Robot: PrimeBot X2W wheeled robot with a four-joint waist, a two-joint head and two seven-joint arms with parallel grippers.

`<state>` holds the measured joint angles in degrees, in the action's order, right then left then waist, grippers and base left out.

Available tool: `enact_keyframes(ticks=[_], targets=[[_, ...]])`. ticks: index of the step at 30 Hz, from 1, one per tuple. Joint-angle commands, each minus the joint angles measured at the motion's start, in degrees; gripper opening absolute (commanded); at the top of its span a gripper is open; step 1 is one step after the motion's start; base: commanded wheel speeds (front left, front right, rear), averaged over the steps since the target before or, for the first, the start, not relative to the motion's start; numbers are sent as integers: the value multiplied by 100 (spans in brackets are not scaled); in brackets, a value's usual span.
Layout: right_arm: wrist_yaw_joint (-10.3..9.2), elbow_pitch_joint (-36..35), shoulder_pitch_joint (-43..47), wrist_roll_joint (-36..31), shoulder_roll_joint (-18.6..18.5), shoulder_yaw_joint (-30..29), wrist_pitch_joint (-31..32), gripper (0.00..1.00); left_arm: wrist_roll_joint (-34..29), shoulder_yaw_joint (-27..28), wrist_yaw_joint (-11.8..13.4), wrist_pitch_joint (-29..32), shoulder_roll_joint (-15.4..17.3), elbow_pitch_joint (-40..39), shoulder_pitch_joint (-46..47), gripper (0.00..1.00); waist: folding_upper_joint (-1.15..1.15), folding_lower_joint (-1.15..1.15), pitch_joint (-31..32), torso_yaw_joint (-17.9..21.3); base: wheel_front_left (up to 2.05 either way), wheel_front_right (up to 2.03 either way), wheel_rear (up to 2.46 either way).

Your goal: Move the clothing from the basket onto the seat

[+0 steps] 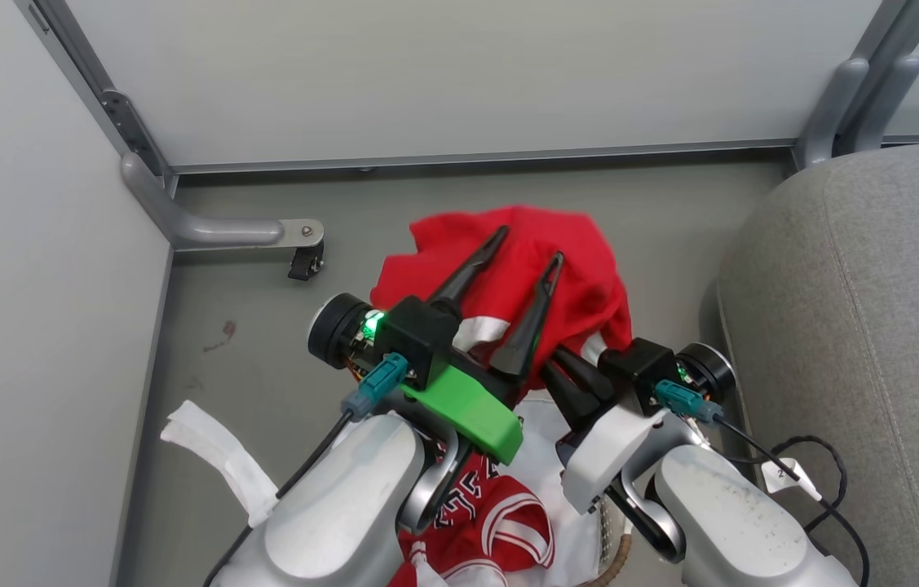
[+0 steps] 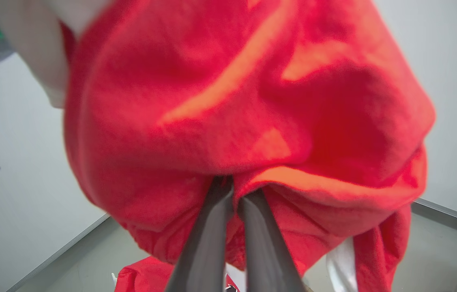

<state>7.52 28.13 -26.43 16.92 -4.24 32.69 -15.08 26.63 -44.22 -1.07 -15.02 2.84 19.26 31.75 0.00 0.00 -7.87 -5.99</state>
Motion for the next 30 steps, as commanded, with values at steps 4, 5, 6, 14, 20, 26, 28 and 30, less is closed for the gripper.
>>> enact_keyframes(ticks=[4,5,6,14,20,26,28,30], targets=[[-5,-75,72,23,-24,-19,-13,0,-50,88,33,-22,10,79,-4,100,0,0,13,51,0,0,0],[-6,-88,75,20,-24,-23,-13,0,-67,101,40,-22,10,95,-5,100,0,0,15,68,0,0,0],[-6,-109,76,17,-26,-28,-13,0,-68,123,42,-22,9,108,-15,100,0,0,15,93,0,0,0],[-6,-333,98,9,-21,-83,-13,0,-200,330,-45,-15,9,319,-121,100,0,0,4,467,0,0,0],[-6,-576,145,22,-30,-118,-13,0,-373,554,-121,-14,11,448,-200,100,0,0,1,1017,0,0,0],[-6,-846,199,49,-53,-130,-13,0,-536,831,-214,-14,12,494,-301,100,0,0,-17,1704,0,0,0],[-6,-932,219,56,-51,-125,-13,0,-622,913,-250,-14,13,526,-343,100,0,0,-16,1936,0,0,0],[-6,-1015,233,64,-54,-126,-13,0,-689,1006,-278,-14,13,534,-373,100,0,0,-13,2162,0,0,0]])
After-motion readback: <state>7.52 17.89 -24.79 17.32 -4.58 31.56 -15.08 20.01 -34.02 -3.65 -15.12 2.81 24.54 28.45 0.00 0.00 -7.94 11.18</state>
